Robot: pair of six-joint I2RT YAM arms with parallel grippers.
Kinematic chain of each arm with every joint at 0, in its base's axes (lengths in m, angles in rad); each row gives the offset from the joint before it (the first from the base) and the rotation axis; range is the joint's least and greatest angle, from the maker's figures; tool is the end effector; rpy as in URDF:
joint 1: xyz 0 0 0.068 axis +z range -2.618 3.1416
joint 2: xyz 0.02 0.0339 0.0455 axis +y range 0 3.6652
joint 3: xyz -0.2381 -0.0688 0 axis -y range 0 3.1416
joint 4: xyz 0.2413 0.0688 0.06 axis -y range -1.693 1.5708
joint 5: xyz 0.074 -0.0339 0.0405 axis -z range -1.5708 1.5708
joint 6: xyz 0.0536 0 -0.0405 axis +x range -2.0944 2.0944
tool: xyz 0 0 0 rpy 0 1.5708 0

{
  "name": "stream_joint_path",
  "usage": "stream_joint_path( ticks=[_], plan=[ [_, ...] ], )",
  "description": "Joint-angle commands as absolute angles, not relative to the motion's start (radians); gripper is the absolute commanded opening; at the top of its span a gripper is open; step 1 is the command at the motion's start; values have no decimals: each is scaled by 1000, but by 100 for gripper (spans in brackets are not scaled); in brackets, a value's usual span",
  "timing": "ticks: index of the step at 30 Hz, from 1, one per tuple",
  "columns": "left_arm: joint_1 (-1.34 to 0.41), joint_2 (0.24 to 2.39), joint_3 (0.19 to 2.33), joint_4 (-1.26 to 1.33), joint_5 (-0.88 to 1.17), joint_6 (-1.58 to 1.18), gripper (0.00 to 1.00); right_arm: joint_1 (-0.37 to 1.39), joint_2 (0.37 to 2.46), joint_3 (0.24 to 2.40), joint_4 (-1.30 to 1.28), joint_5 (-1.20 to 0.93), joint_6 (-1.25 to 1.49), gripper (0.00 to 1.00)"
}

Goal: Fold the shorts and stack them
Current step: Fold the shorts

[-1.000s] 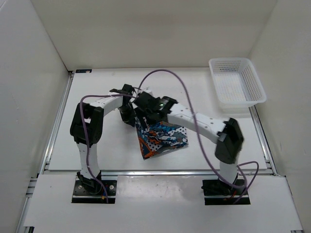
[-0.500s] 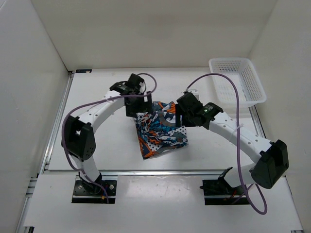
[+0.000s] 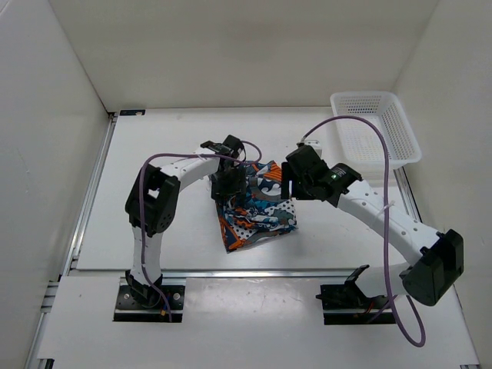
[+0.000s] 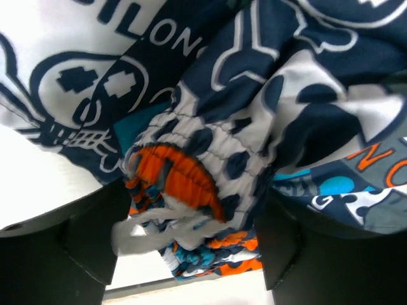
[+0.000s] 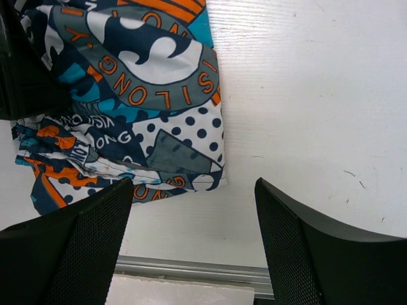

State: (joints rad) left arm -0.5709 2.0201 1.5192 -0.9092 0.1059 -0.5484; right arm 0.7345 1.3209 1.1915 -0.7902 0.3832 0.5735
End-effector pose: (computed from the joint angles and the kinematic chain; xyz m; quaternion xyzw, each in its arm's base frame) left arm 0.3203 -0.2124 0.1391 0.0154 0.9953 -0.0873 0.0399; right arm 0.2236 0.1749 0.2742 -0.0141 0.9320 0.0478 0.3590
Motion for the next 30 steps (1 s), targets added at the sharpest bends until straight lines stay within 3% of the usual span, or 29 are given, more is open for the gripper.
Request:
stream_joint_path(
  ticks=[1, 3, 4, 7, 22, 25, 26, 28, 29, 30],
  plan=[
    [-571, 1997, 1546, -887, 124, -543, 74, 726, 1287, 1201, -808, 402, 575, 82],
    [-571, 1984, 1546, -887, 124, -543, 60, 726, 1278, 1201, -808, 413, 575, 82],
    [-571, 1961, 1546, -887, 114, -543, 42, 726, 1278, 1201, -818, 413, 575, 82],
    [-571, 1910, 1536, -887, 114, -552, 10, 726, 1269, 1201, -818, 413, 575, 82],
    [-491, 1744, 1378, -921, 75, -621, 10, 716, 1278, 1190, -818, 420, 557, 82],
    [-480, 1778, 1367, -920, 51, -621, 29, 716, 1288, 1172, -808, 420, 557, 82],
    [-480, 1778, 1356, -920, 51, -632, 58, 716, 1298, 1172, -808, 408, 557, 82],
    [-480, 1757, 1356, -952, 34, -641, 79, 716, 1310, 1172, -798, 374, 546, 82],
    [-480, 1714, 1376, -977, 8, -656, 100, 716, 1325, 1172, -784, 330, 535, 82],
    [-480, 1691, 1390, -989, -6, -669, 100, 716, 1347, 1183, -775, 304, 522, 79]
  ],
)
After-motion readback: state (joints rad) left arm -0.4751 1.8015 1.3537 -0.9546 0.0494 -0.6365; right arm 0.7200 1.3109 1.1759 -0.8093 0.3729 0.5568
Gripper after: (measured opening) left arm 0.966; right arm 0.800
